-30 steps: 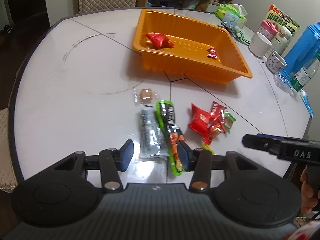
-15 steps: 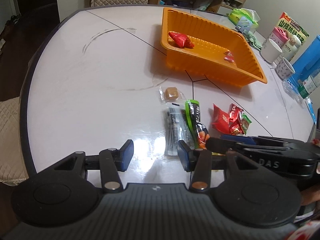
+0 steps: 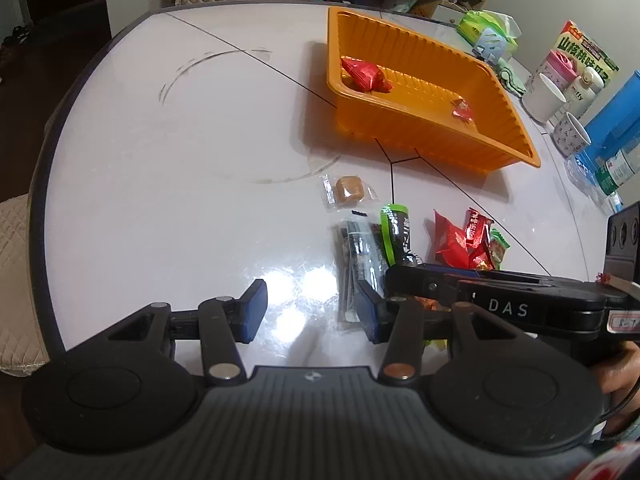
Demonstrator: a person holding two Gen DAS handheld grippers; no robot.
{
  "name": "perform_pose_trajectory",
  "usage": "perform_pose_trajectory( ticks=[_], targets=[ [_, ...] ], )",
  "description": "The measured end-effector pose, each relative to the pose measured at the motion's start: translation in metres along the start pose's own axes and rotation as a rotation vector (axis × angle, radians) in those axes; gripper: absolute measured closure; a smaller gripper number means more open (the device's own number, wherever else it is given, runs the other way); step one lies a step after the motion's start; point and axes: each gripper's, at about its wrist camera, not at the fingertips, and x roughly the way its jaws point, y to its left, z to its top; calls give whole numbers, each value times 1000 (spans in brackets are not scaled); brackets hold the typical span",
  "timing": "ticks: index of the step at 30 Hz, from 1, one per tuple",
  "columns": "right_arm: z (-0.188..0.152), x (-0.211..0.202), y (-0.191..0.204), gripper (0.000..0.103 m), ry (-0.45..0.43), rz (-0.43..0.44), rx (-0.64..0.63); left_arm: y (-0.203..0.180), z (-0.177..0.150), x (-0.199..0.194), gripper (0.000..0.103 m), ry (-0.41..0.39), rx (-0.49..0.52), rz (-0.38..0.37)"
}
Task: Organize snacks
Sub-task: 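Grasp the green-capped sausage snack stick with right gripper while left tool returns to snacks, then grasp the brown caramel candy with left gripper while right gripper holds the sausage stick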
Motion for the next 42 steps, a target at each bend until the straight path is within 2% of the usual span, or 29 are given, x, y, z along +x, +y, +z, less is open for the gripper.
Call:
perform_pose_trajectory(
  ticks=[1, 2, 7, 12, 17, 29, 42],
  targets=[
    [0, 1, -1, 72, 4, 4, 1, 0, 1, 1, 59, 2, 2, -1],
    [0, 0, -1, 73, 4, 9, 4, 0, 1, 2, 59, 4, 4, -3],
    [-1, -4, 2, 74, -9, 6, -8, 0, 4, 4, 59, 8, 13, -8],
    [2, -18, 5, 74, -52, 15, 2, -1, 7, 5, 59, 2, 25, -18],
    [8, -41, 6, 74, -113, -18, 18, -4, 12, 8, 59, -6, 50, -35],
    [20, -91, -12, 74, -233, -109, 102, -23, 46, 31, 62, -46, 255, -60],
    [20, -112, -34, 74, -286, -168, 207, -34, 74, 81, 63, 11, 448, -97]
  ],
)
